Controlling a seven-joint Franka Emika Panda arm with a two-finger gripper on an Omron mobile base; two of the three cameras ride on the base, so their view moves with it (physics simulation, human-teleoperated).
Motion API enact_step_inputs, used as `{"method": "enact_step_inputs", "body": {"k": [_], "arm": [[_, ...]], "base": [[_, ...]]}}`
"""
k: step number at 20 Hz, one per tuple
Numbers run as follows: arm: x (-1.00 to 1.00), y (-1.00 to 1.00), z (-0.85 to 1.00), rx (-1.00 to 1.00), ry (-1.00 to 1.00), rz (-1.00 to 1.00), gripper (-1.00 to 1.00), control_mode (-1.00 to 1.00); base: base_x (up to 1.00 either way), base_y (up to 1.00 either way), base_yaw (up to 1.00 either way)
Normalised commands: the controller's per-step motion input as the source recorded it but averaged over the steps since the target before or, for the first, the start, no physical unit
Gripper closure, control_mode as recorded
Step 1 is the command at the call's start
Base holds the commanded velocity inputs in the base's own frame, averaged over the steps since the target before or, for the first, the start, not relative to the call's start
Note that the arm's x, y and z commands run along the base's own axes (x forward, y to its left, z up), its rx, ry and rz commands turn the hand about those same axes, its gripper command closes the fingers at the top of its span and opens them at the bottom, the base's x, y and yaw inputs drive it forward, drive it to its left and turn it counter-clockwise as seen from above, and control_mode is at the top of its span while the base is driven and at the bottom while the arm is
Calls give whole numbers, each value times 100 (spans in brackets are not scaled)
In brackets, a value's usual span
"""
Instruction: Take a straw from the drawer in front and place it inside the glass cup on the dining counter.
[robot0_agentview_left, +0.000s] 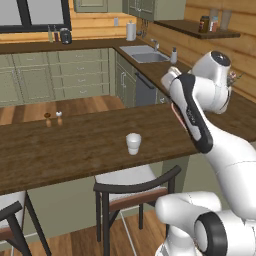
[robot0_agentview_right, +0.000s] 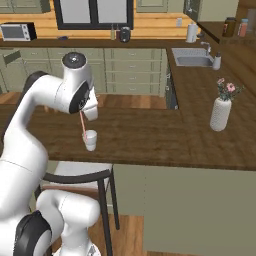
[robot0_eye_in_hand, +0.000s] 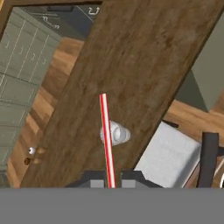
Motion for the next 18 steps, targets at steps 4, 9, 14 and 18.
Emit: {"method": "enact_step_inputs", "body": {"k": [4,9,14,18], "arm": [[21,36,6,19,-8,12,100,-100],[0,26,8,23,-15,-1,100,-100],[10,5,-6,20,-18,-7,100,-100],[33,2,-22,16,-13,-4,100,-100]], "base": [[0,0,0],[0,0,0],[0,0,0],[0,0,0]]}}
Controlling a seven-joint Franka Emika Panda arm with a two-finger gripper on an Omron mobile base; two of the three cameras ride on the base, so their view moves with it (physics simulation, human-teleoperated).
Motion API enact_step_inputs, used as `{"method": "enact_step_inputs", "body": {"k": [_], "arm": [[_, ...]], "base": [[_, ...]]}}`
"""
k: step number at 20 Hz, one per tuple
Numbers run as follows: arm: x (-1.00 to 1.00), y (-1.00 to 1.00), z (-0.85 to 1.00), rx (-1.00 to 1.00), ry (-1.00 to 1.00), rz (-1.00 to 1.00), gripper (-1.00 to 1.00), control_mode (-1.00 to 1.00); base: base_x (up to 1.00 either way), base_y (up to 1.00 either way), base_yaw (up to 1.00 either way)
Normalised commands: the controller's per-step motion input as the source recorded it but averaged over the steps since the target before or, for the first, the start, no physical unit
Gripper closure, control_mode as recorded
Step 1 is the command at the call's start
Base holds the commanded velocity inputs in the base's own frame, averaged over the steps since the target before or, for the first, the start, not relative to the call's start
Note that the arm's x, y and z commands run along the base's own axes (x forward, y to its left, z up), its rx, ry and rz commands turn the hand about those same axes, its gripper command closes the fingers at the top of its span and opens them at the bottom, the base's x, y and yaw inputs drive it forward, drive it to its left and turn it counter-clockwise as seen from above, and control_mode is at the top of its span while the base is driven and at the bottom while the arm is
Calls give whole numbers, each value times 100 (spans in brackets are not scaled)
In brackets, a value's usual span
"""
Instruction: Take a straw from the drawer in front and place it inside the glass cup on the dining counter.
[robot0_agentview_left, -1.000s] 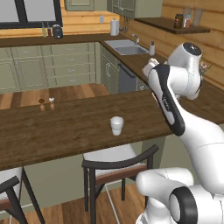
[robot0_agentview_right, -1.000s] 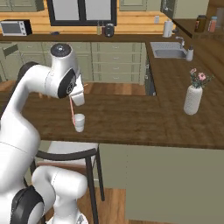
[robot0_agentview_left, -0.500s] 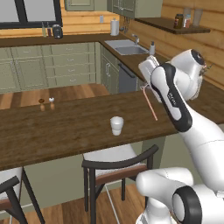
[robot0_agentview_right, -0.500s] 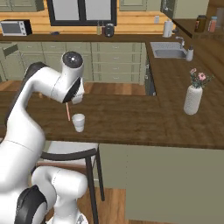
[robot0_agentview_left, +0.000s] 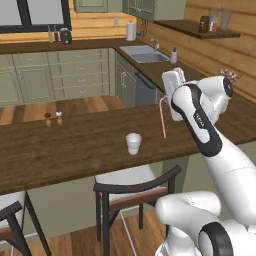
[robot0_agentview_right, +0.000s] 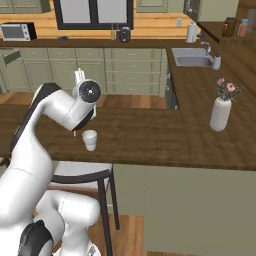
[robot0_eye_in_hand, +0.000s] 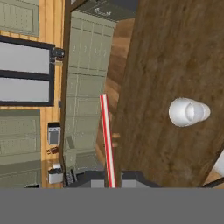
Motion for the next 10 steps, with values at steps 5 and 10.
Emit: {"method": "enact_step_inputs", "body": {"k": [5,10], "arm": [[48,9,-11,6,-3,-1,100,-100],[59,1,-1,0,0,0,100,-100]], "base": [[0,0,0],[0,0,0]]}}
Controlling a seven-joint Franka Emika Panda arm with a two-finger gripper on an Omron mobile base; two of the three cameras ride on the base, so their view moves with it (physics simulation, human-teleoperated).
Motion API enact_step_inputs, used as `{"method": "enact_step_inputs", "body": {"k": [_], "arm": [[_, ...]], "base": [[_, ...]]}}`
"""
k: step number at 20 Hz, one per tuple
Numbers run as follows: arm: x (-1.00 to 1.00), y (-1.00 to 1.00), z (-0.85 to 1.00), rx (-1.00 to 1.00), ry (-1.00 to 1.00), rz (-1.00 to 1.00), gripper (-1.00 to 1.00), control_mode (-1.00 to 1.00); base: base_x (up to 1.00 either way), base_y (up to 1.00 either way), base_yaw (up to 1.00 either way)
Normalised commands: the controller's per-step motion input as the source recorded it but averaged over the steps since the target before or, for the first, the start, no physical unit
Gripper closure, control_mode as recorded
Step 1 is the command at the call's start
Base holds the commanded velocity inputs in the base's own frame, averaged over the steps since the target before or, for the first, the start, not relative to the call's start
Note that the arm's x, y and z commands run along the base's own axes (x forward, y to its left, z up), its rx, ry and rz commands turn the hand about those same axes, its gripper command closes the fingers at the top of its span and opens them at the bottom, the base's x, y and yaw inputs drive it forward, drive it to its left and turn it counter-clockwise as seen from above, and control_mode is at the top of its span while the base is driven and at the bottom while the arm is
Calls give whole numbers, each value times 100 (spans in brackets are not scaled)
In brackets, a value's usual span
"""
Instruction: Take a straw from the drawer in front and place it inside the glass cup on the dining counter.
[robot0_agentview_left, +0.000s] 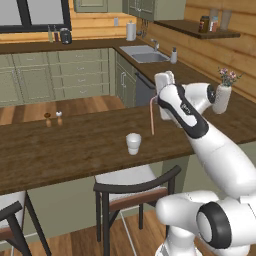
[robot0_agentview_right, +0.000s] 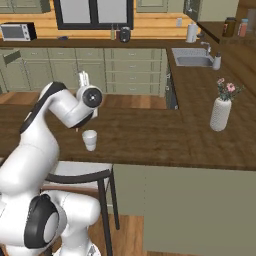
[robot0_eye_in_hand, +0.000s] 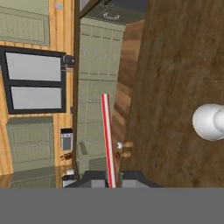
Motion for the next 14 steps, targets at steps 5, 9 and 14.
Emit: {"method": "enact_step_inputs", "body": {"k": [5,9,14], "arm": [[27,4,-19,0,0,0,100,-100],[13,15,-28,0,0,0,100,-100],[23,19,-32,0,0,0,100,-100]], "base": [[0,0,0],[0,0,0],[0,0,0]]}}
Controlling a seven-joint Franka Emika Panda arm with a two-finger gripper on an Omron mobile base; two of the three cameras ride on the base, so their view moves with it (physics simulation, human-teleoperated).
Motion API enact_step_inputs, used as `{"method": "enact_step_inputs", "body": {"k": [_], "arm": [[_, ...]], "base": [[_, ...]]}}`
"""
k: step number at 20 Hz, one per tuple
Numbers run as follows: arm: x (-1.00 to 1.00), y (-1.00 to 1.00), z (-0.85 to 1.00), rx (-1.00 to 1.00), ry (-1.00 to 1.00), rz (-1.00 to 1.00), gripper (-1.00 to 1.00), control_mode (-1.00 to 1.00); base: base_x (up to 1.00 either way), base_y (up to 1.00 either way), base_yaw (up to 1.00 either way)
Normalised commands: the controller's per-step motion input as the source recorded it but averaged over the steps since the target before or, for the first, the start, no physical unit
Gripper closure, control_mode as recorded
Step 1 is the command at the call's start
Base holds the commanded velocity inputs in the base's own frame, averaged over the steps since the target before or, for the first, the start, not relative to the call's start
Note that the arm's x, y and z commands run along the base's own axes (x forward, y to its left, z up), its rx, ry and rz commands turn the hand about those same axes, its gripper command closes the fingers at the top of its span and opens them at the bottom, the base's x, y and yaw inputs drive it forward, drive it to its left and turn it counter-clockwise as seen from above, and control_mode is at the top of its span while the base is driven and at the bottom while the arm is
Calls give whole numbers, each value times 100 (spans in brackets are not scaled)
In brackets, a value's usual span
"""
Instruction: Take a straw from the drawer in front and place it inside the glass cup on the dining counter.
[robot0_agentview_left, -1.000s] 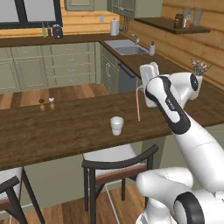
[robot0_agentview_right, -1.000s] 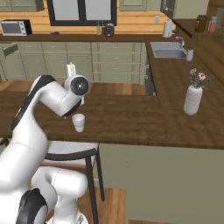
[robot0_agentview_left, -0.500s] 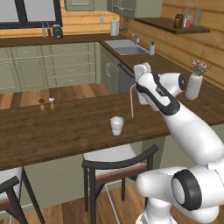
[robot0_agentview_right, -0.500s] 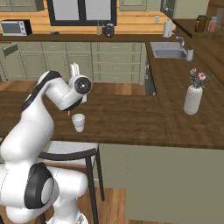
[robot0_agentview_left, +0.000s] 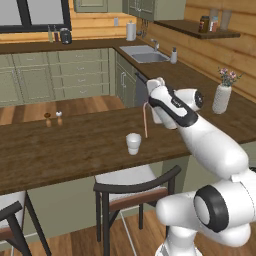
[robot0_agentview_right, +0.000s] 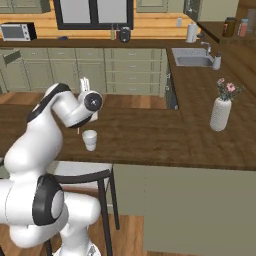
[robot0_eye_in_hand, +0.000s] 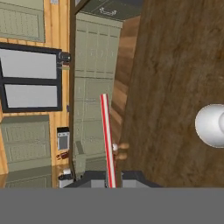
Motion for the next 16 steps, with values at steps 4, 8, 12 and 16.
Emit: {"method": "enact_step_inputs", "body": {"k": [4,8,12,16], "arm": [[31,4,-32,0,0,0,100,-100],[18,0,-29,0,0,0,100,-100],[13,0,-19,0,-3,0,100,-100],[28,0,-7,0,-7,0,100,-100]], "base": [[0,0,0],[0,0,0],[0,0,0],[0,0,0]]}}
